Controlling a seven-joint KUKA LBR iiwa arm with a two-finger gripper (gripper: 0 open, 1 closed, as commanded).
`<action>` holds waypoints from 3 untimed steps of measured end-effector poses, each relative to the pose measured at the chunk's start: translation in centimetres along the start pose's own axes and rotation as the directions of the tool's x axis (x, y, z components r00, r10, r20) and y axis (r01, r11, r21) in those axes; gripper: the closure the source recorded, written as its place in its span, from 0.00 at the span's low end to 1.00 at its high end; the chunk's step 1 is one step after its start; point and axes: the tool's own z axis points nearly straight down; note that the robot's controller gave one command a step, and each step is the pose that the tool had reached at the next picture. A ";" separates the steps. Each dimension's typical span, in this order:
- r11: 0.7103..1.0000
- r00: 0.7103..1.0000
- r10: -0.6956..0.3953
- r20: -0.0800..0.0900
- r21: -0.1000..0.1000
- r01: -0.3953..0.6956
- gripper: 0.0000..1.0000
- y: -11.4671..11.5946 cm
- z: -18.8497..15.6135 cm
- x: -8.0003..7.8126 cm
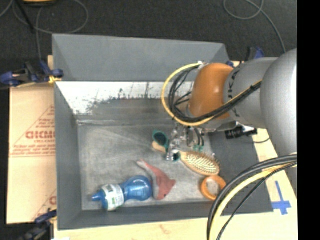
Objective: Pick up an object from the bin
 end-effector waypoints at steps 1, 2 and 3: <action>1.000 1.000 -0.001 -0.003 0.001 0.001 1.00 0.0 -0.3 0.1; 1.000 1.000 -0.004 -0.013 0.003 0.004 1.00 -0.1 -3.1 0.3; 1.000 1.000 -0.005 -0.008 0.002 0.005 1.00 -0.1 -5.8 0.1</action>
Offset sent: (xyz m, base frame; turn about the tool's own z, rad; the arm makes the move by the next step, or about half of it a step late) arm 0.0003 -0.0001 0.0937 0.0000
